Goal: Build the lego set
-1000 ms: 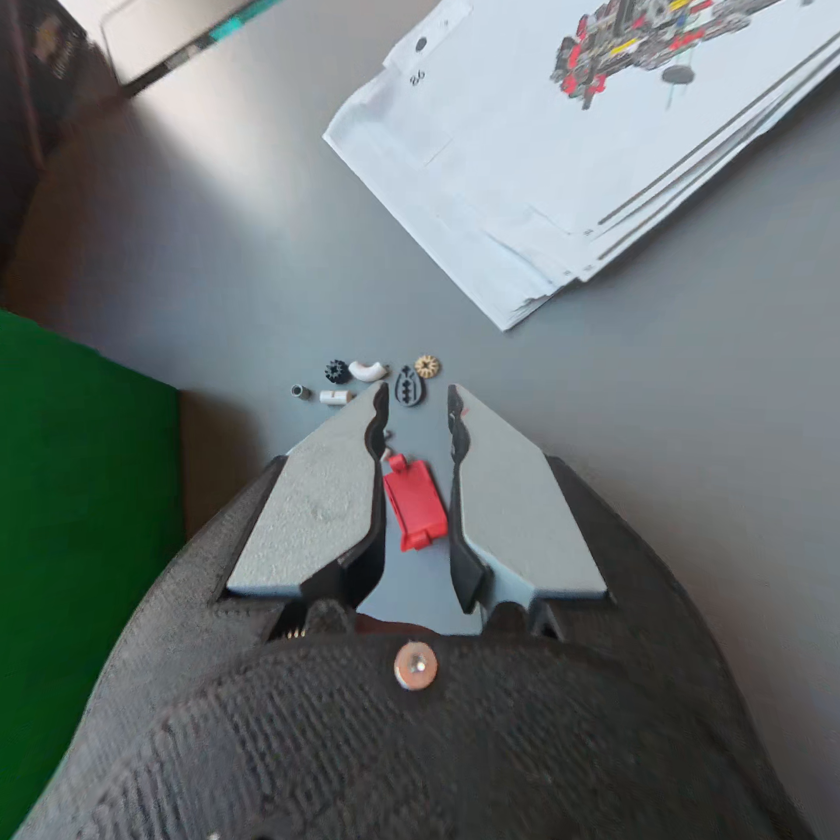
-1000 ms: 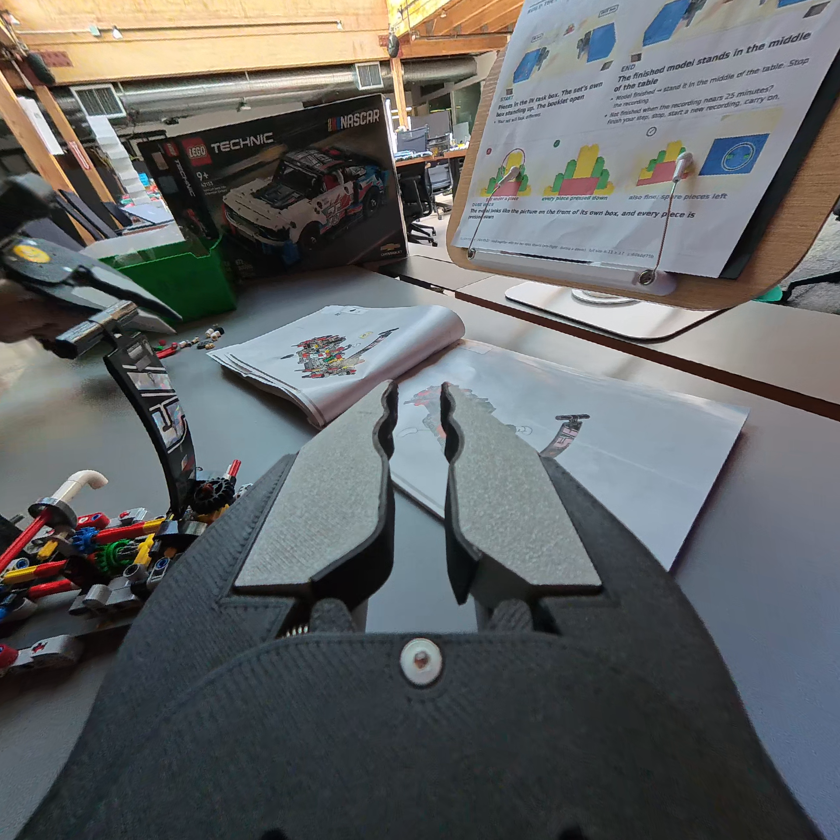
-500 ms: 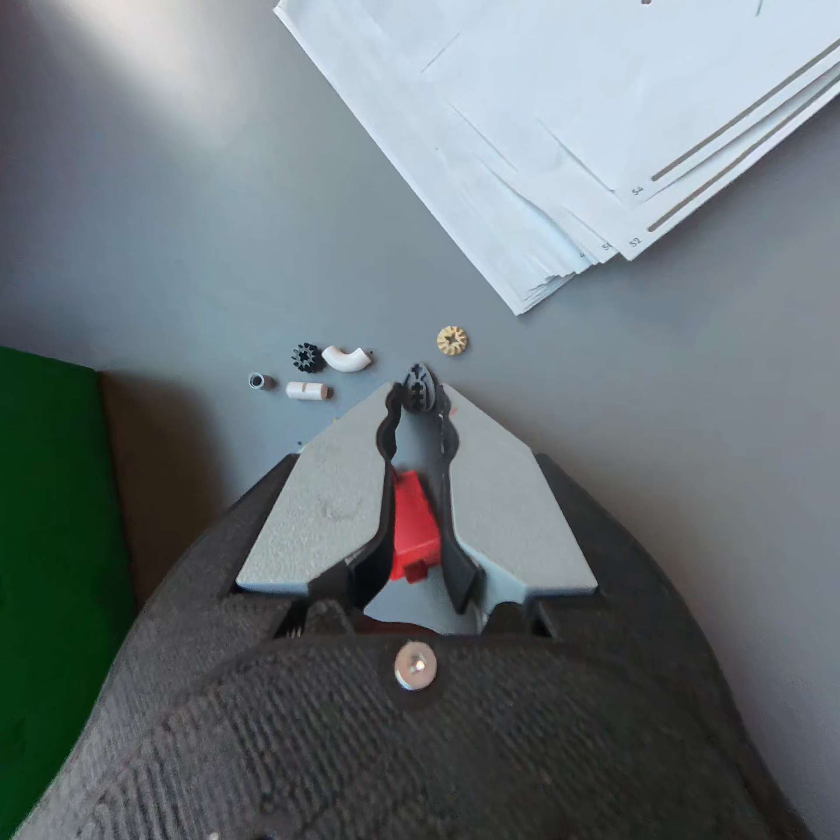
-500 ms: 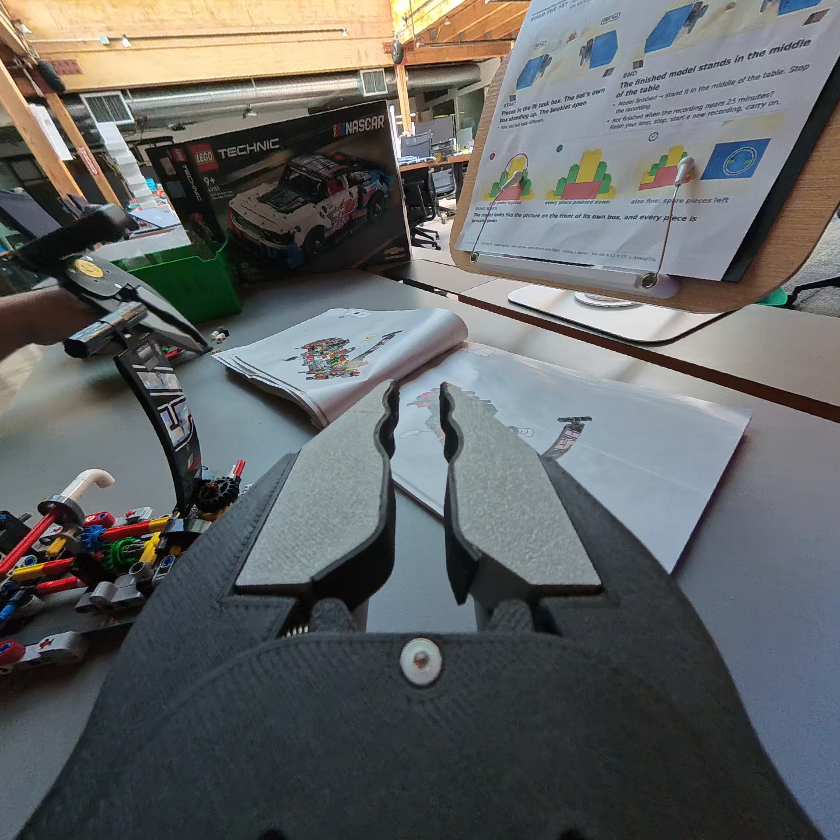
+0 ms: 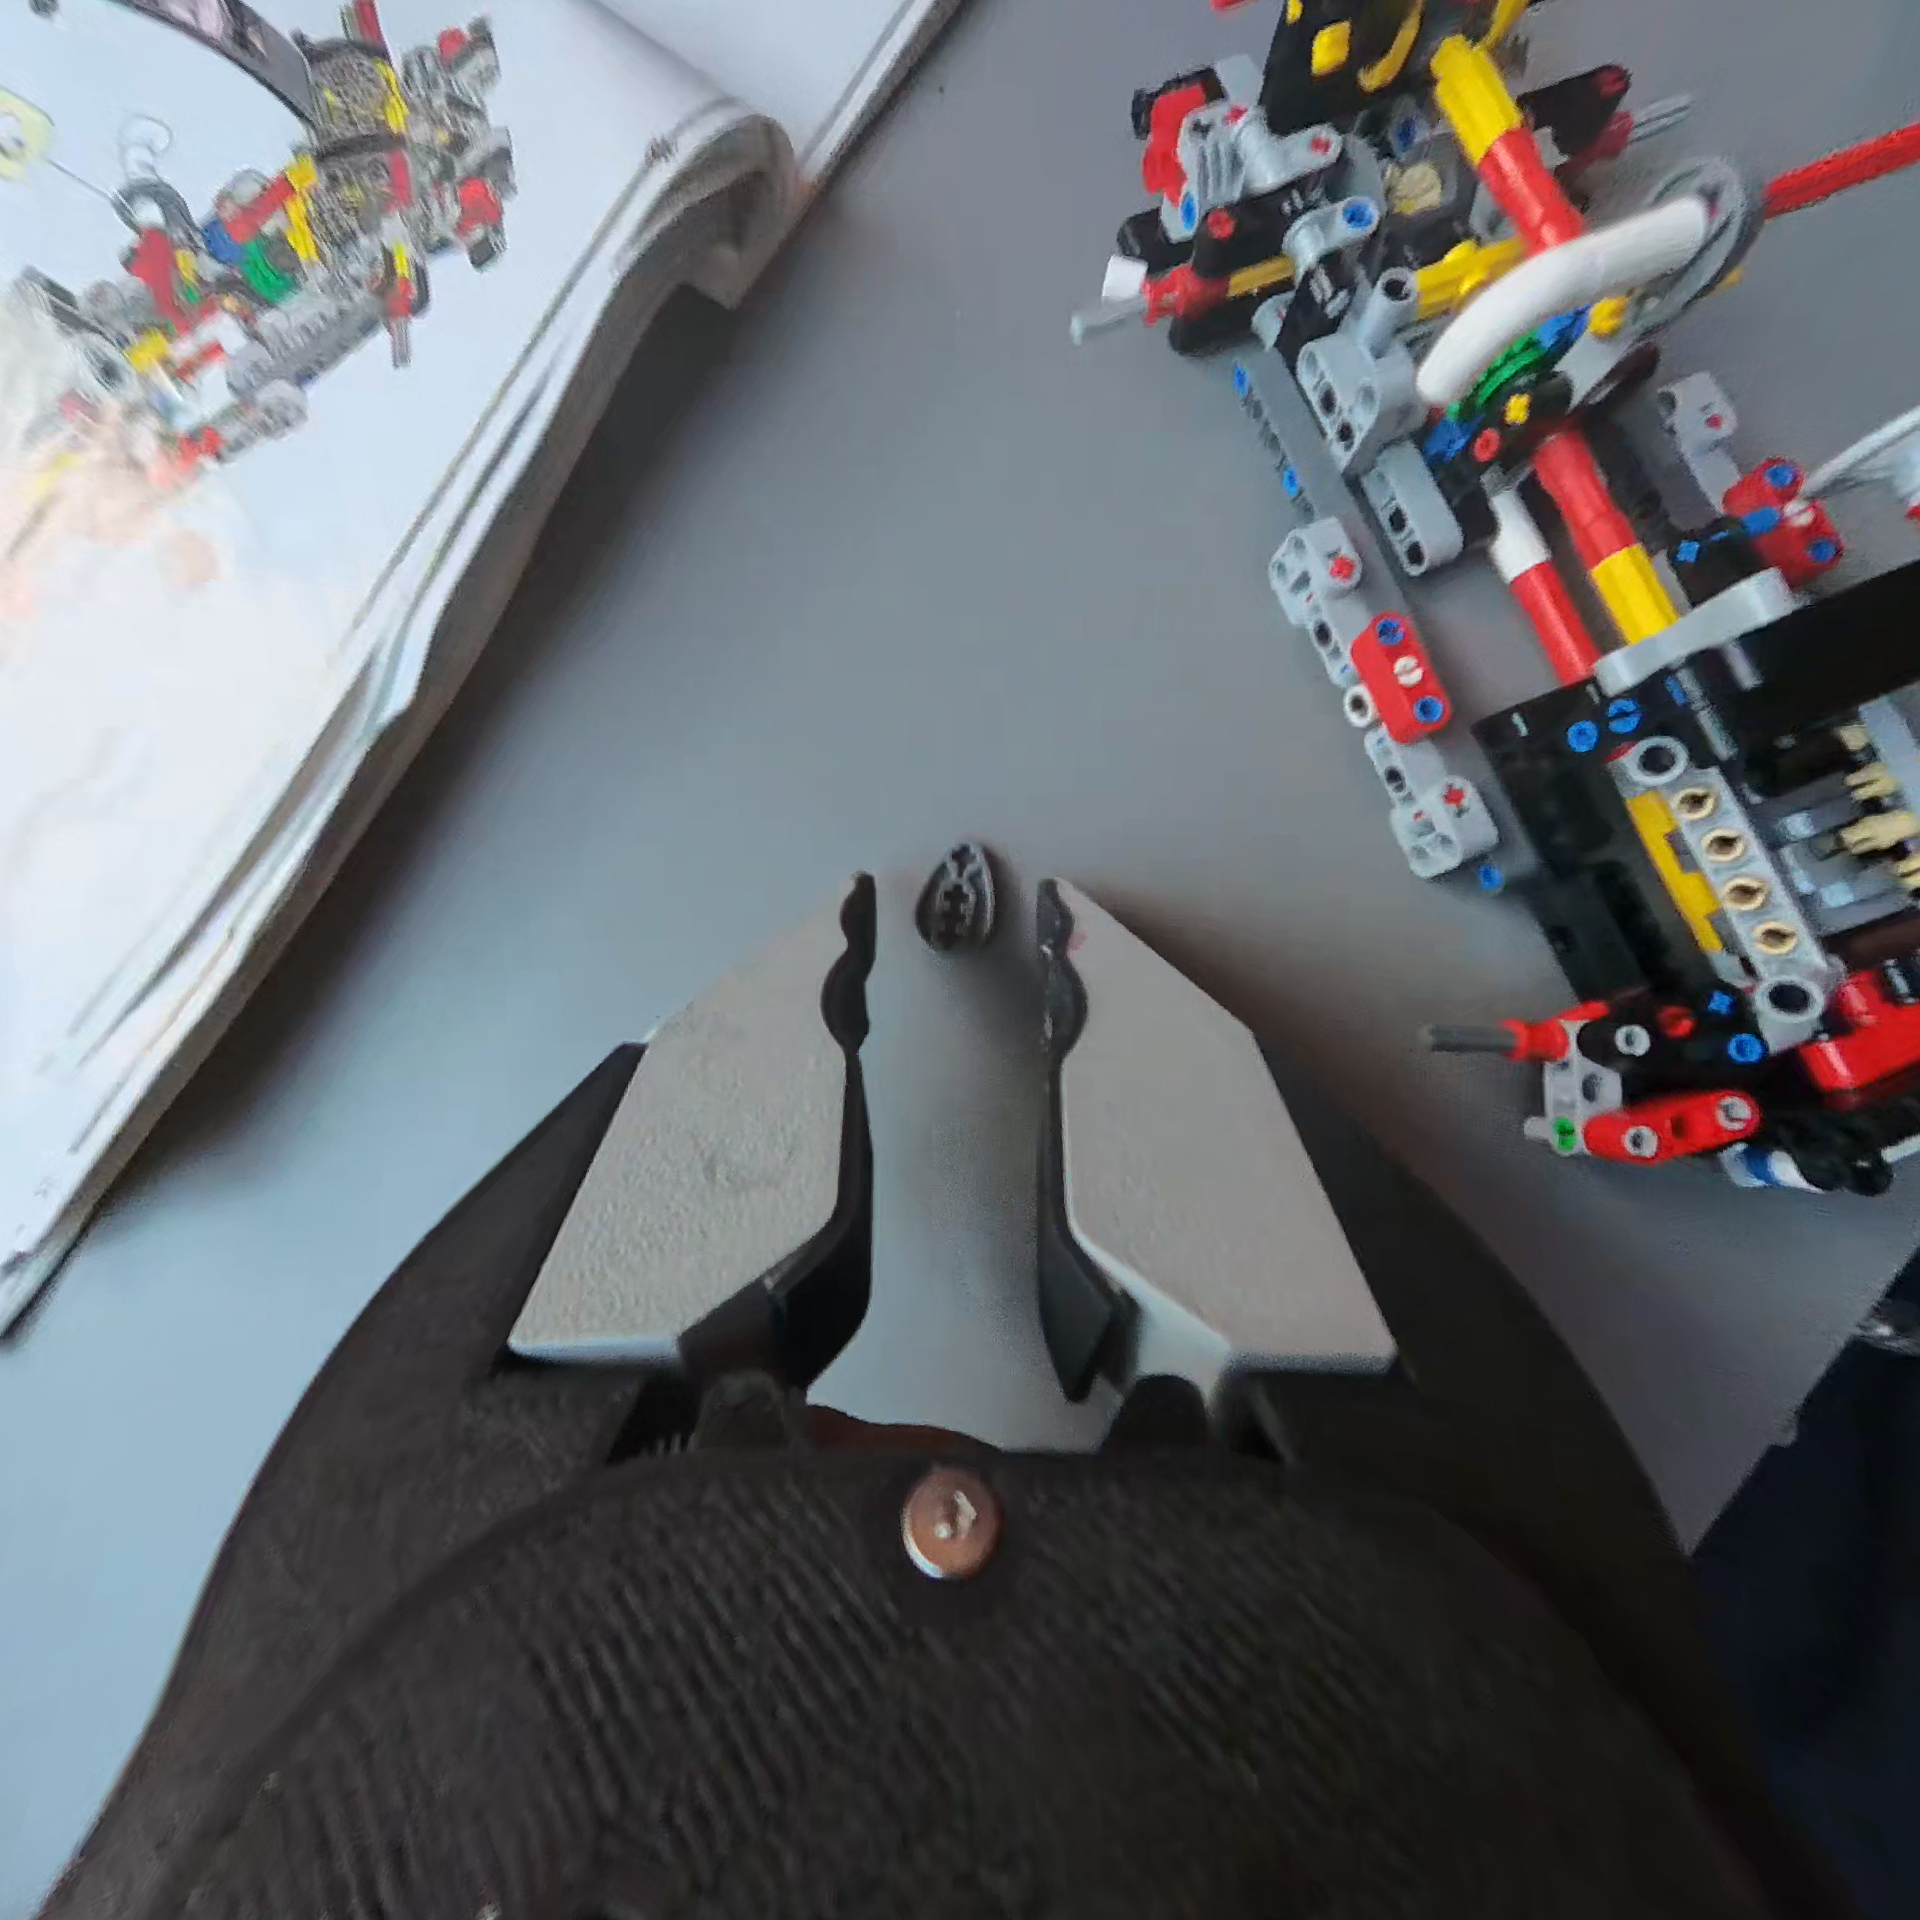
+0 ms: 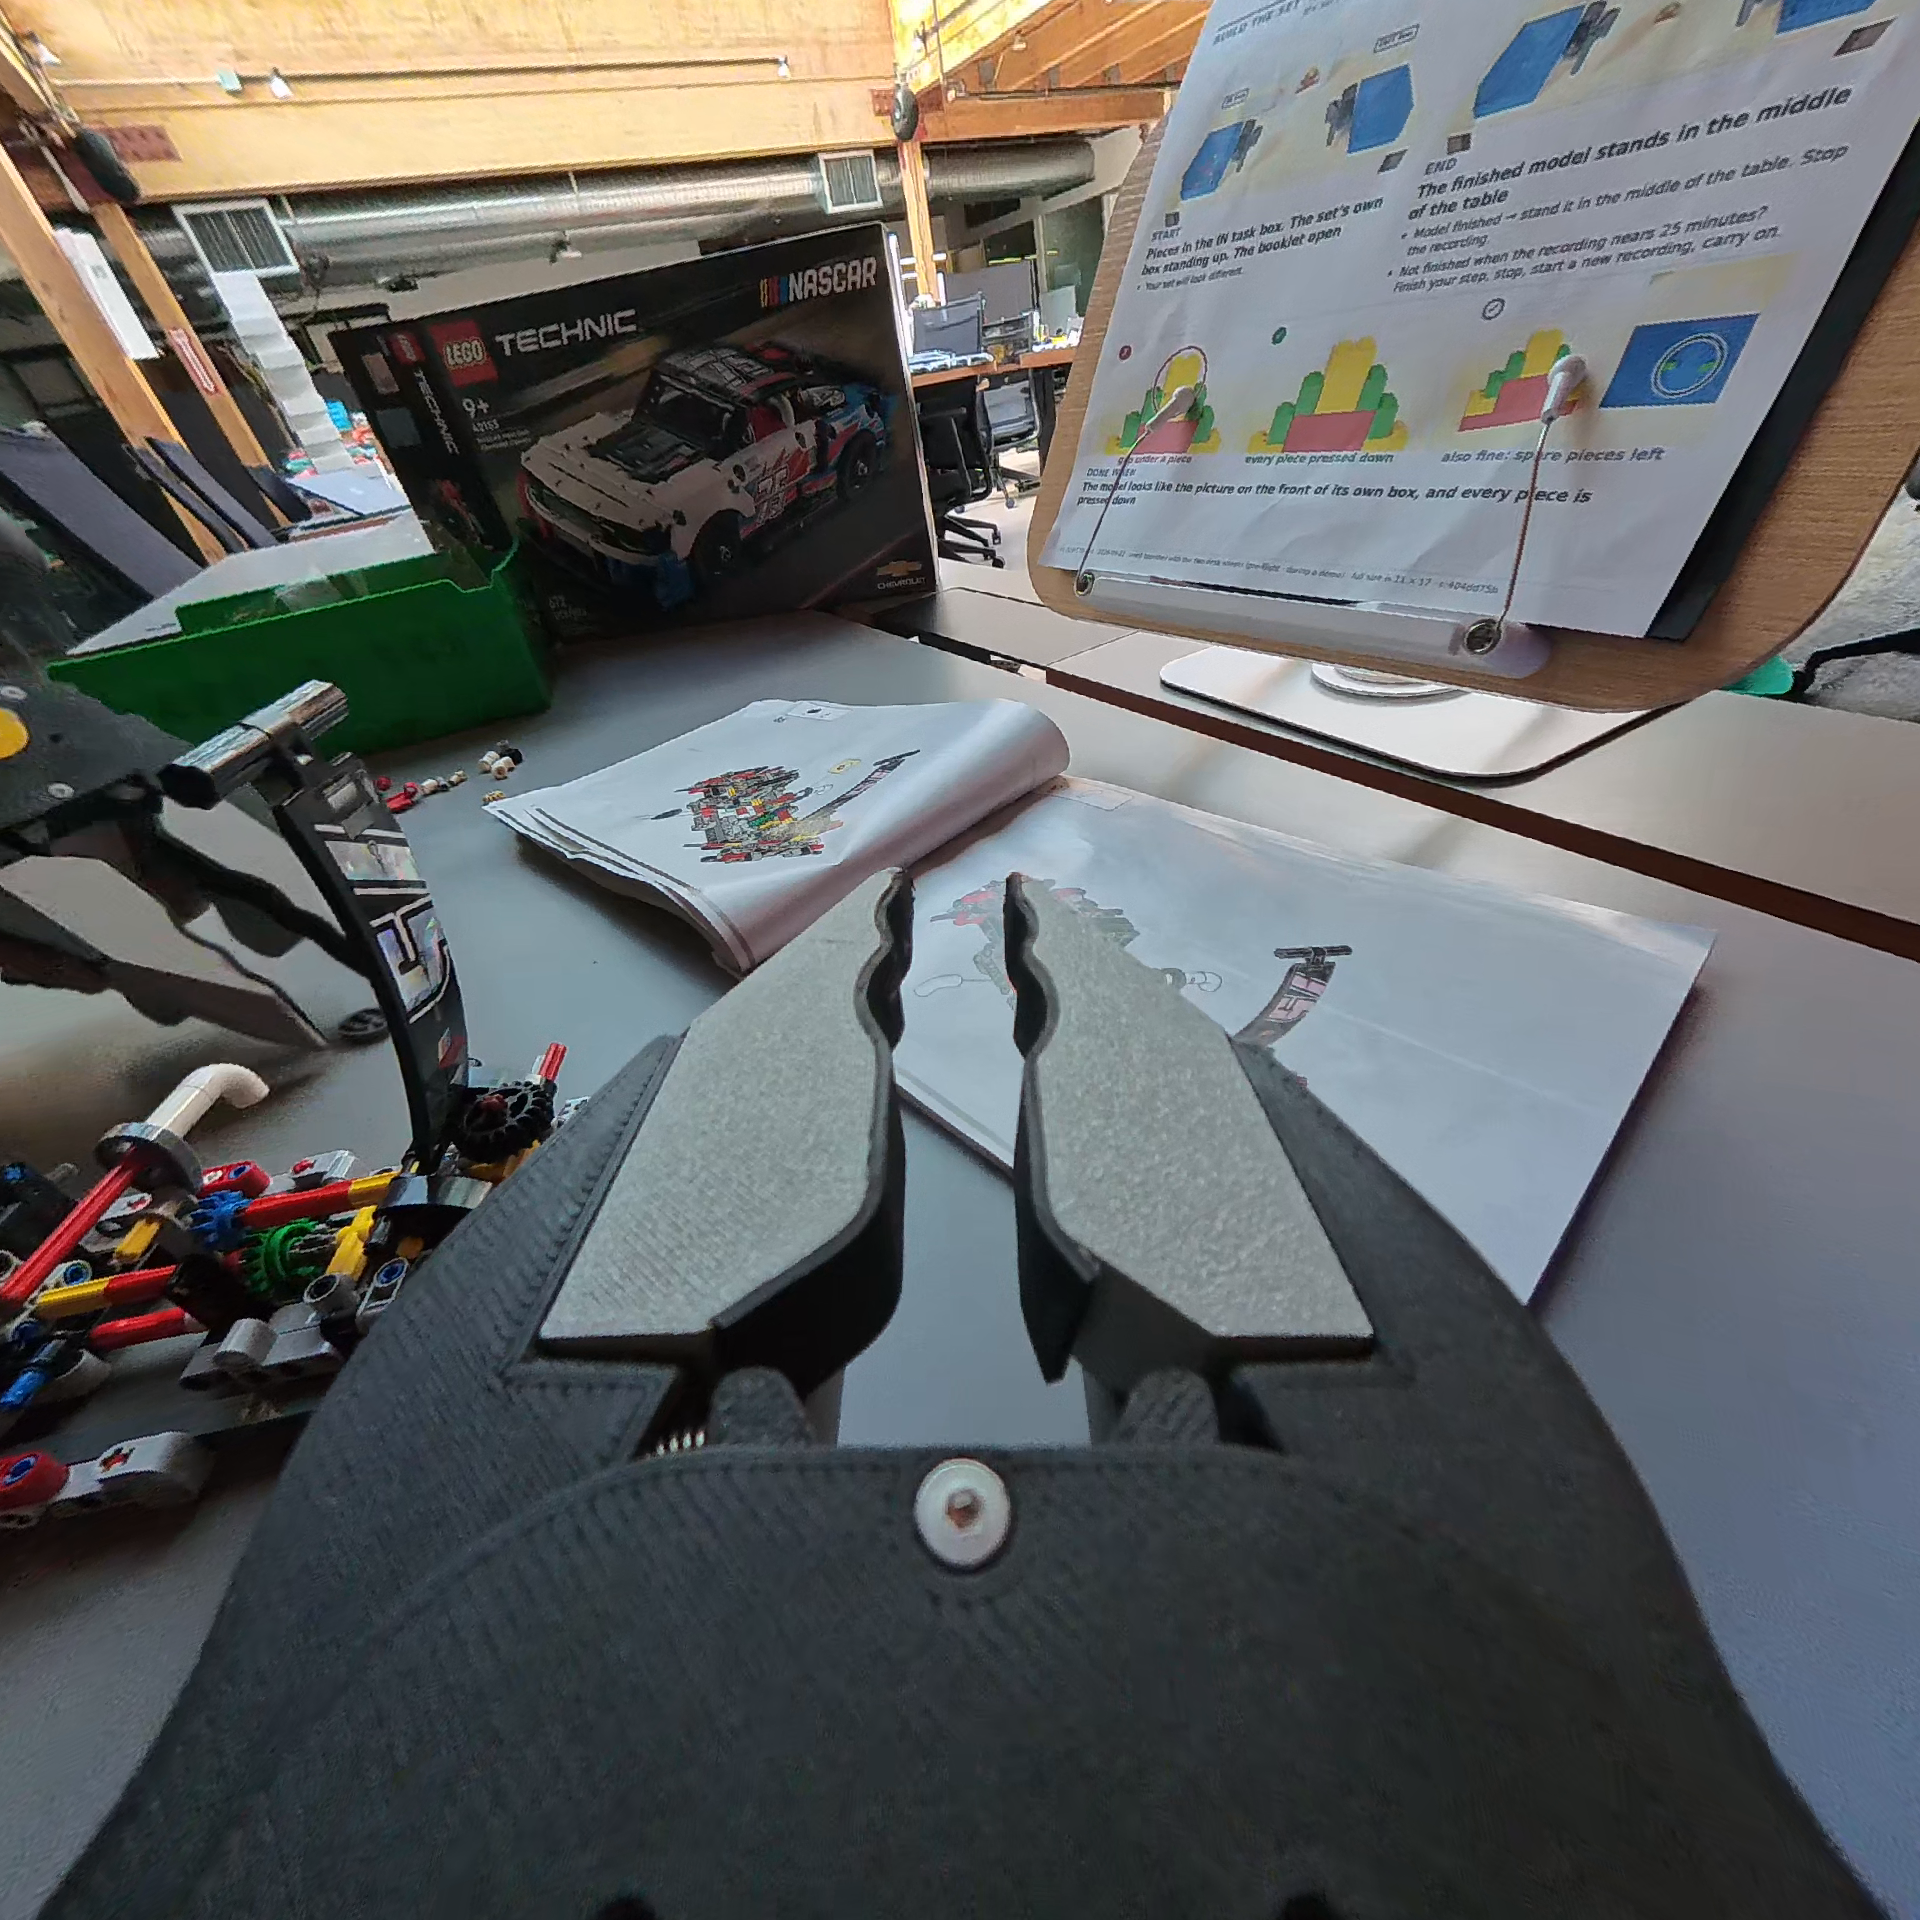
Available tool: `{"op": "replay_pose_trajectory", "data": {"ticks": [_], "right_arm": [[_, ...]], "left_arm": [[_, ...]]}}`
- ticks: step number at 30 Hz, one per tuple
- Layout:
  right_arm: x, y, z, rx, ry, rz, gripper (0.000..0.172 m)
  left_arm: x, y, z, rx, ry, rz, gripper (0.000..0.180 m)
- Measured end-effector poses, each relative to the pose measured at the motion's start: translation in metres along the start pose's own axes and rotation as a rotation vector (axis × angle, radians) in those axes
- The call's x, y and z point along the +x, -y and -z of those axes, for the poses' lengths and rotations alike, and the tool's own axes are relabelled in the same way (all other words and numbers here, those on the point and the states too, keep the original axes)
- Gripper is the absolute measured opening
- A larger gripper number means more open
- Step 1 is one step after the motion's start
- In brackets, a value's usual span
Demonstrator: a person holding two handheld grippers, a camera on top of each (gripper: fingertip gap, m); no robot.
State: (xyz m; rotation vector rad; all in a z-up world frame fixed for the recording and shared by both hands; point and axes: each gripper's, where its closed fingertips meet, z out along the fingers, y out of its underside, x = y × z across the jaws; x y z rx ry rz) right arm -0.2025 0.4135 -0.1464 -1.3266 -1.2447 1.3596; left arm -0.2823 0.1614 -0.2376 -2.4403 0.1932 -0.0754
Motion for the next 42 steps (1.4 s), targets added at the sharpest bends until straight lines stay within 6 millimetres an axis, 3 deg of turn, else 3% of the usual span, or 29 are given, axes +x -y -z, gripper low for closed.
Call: {"op": "replay_pose_trajectory", "data": {"ticks": [5, 7, 14, 18, 24, 29, 32, 37, 42], "right_arm": [[-0.001, -0.001, -0.002, -0.012, 0.010, 0.001, 0.014], [-0.002, -0.002, -0.003, -0.016, 0.012, 0.007, 0.014], [-0.005, -0.003, -0.002, -0.018, 0.019, 0.005, 0.014], [-0.005, -0.002, -0.001, -0.014, 0.025, -0.006, 0.014], [-0.005, -0.002, -0.004, -0.016, 0.040, -0.006, 0.014], [-0.006, -0.002, -0.006, -0.018, 0.047, -0.005, 0.014], [-0.005, -0.002, -0.005, -0.015, 0.044, -0.006, 0.014], [-0.002, 0.000, -0.003, -0.007, 0.035, -0.014, 0.014], [-0.003, 0.000, -0.003, -0.008, 0.037, -0.012, 0.014]], "left_arm": [[-0.003, 0.039, 0.015, 0.092, 0.003, -0.038, 0.026], [-0.001, 0.059, 0.011, 0.124, -0.014, -0.084, 0.019], [0.012, 0.111, -0.051, 0.107, -0.172, -0.161, 0.018], [0.005, 0.103, -0.075, -0.006, -0.183, -0.199, 0.013], [0.012, 0.084, -0.063, -0.064, -0.176, -0.179, 0.008], [0.026, 0.076, -0.066, -0.062, -0.249, -0.213, 0.009], [0.043, 0.080, -0.069, -0.056, -0.330, -0.227, 0.000], [0.063, 0.089, -0.074, -0.046, -0.361, -0.248, 0.000], [0.079, 0.088, -0.063, -0.050, -0.436, -0.232, 0.004]]}}
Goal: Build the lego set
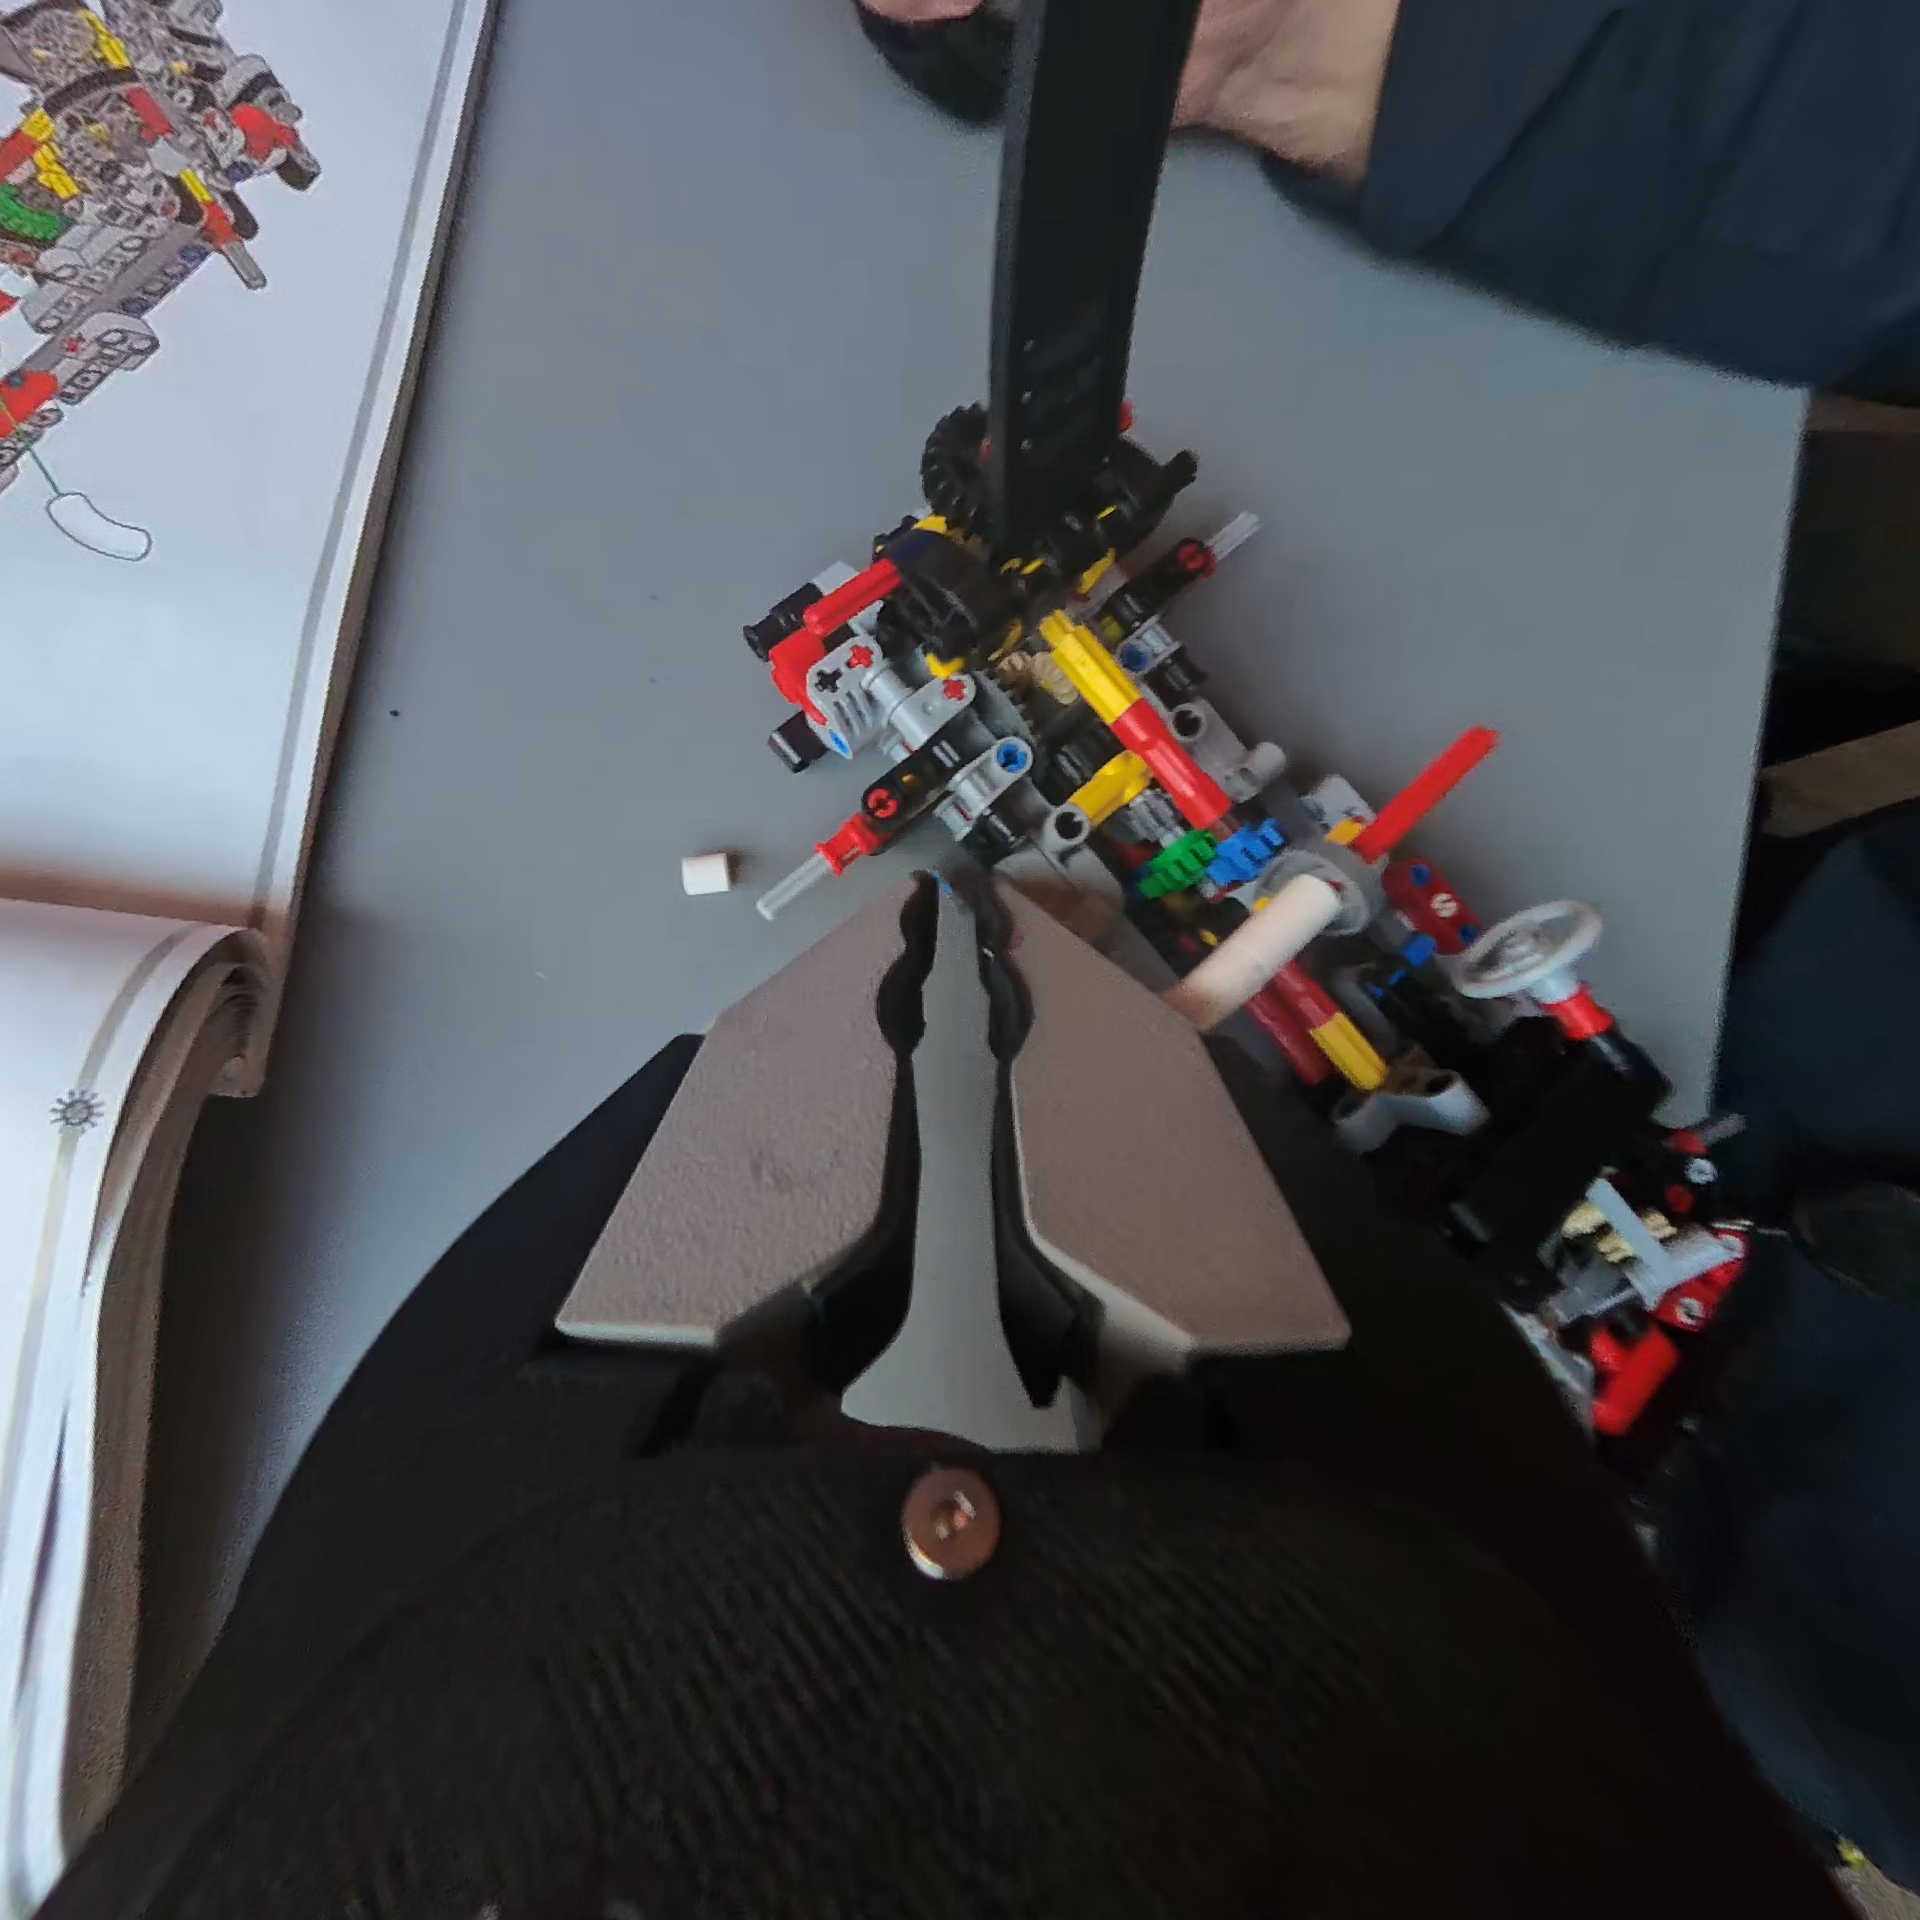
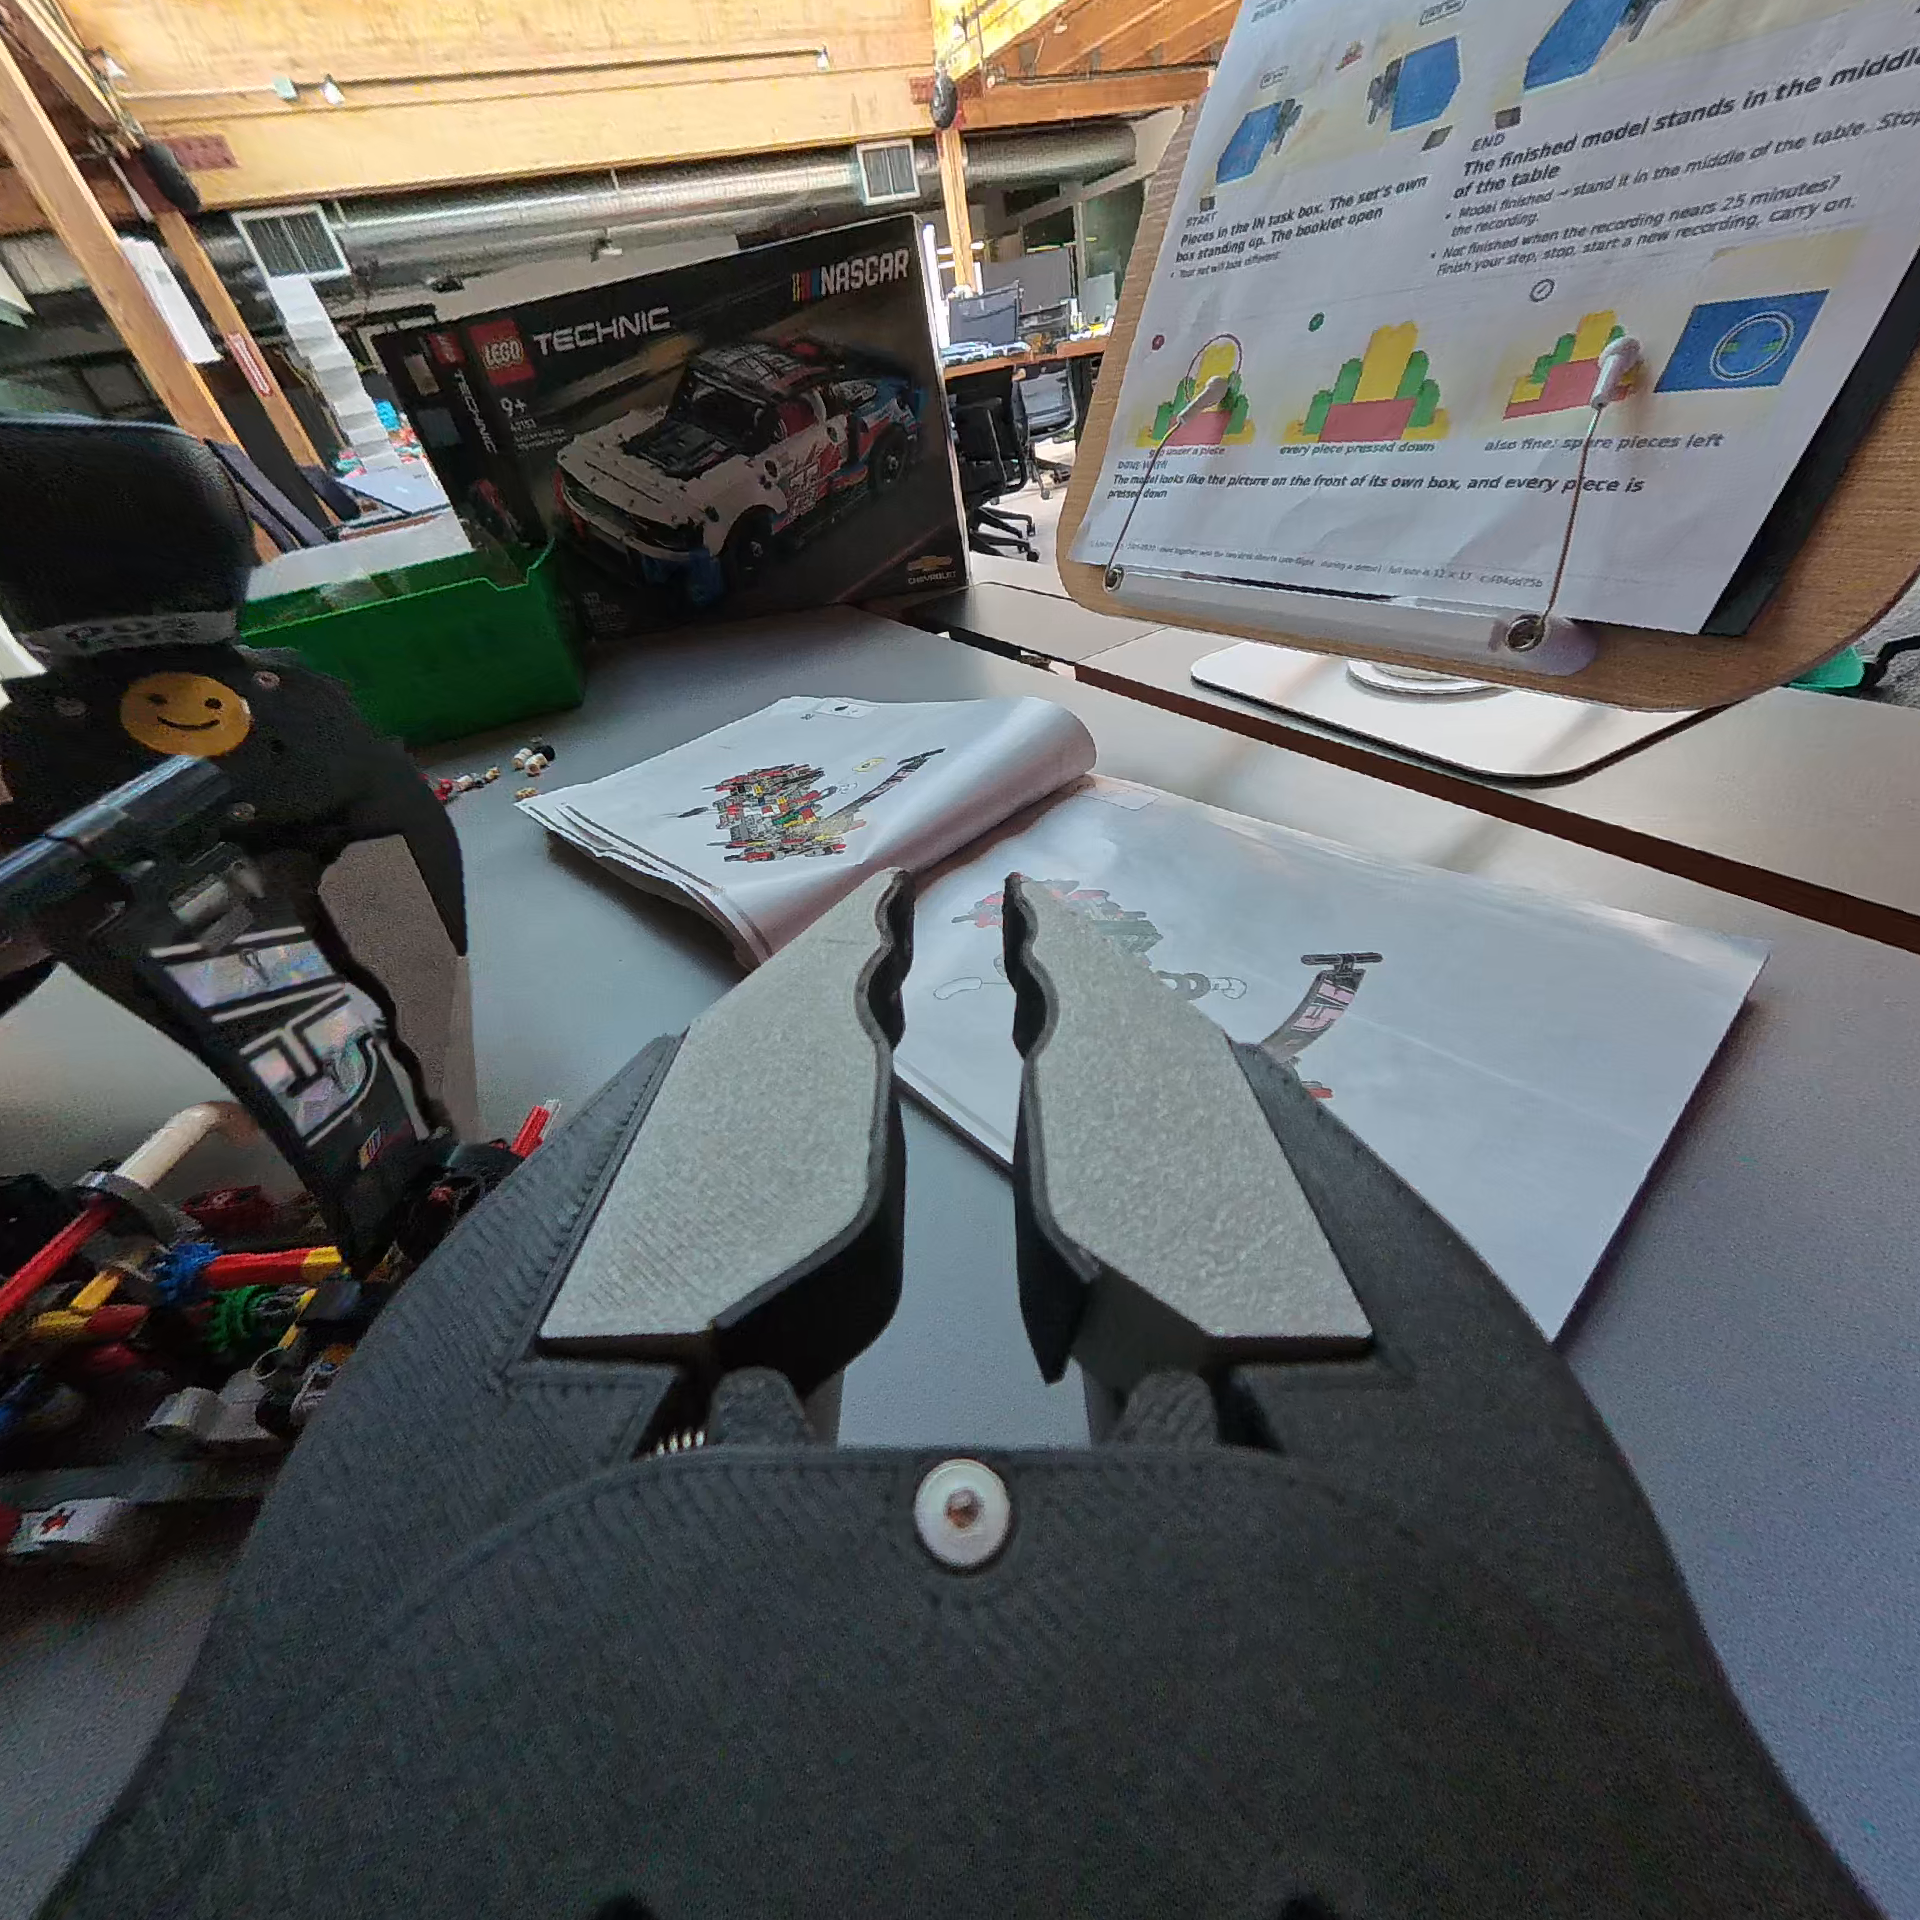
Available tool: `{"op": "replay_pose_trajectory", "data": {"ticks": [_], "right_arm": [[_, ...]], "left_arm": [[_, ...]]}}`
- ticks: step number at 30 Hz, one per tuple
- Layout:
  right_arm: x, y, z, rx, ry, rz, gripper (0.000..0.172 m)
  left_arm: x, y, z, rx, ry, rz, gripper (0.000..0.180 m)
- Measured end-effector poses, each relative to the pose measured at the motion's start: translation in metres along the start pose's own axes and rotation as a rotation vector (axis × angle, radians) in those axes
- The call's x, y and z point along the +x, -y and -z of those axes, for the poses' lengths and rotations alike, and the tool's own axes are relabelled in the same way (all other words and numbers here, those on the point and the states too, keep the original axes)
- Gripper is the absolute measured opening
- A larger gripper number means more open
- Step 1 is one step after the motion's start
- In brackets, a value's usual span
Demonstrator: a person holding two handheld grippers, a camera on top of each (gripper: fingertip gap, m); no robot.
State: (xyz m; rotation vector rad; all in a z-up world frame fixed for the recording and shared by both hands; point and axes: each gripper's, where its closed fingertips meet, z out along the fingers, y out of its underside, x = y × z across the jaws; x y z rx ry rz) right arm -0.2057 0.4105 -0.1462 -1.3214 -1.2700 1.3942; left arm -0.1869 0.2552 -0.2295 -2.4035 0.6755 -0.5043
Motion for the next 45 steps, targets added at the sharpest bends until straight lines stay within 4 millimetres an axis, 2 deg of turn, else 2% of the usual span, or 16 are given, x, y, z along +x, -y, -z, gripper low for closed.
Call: {"op": "replay_pose_trajectory", "data": {"ticks": [2, 7, 9, 14, 20, 23, 25, 32, 36, 42, 45], "right_arm": [[0.000, 0.000, -0.001, -0.003, 0.002, 0.002, 0.014], [-0.001, 0.000, -0.002, -0.003, 0.007, 0.004, 0.014], [-0.001, 0.000, -0.001, -0.004, 0.008, 0.004, 0.014], [-0.001, 0.001, 0.000, 0.001, 0.002, 0.003, 0.014], [0.001, 0.004, 0.002, 0.013, 0.000, -0.004, 0.014], [0.000, 0.003, 0.001, 0.012, 0.003, -0.002, 0.014], [0.000, 0.003, 0.001, 0.012, 0.003, 0.000, 0.014], [0.000, 0.004, 0.002, 0.014, 0.002, -0.003, 0.013], [0.002, 0.005, 0.007, 0.015, -0.012, 0.000, 0.014], [0.002, 0.000, 0.012, 0.007, -0.006, -0.046, 0.014], [0.002, -0.004, 0.012, -0.010, -0.018, -0.043, 0.014]], "left_arm": [[-0.003, 0.000, 0.004, 0.016, 0.014, 0.020, 0.005], [-0.040, 0.008, 0.024, 0.044, 0.203, 0.018, 0.007], [-0.049, 0.009, 0.023, 0.013, 0.231, 0.005, 0.009], [-0.051, 0.011, 0.007, -0.080, 0.198, -0.014, 0.014], [-0.050, 0.005, -0.001, -0.156, 0.164, -0.006, 0.014], [-0.056, 0.000, -0.004, -0.188, 0.187, -0.001, 0.012], [-0.056, -0.001, -0.006, -0.193, 0.185, -0.009, 0.006], [-0.061, -0.002, -0.005, -0.143, 0.214, -0.021, 0.005], [-0.078, -0.004, 0.015, -0.065, 0.386, -0.061, 0.005], [-0.077, -0.015, 0.069, 0.263, 0.565, -0.017, 0.005], [-0.079, -0.020, 0.092, 0.376, 0.648, -0.073, 0.005]]}}
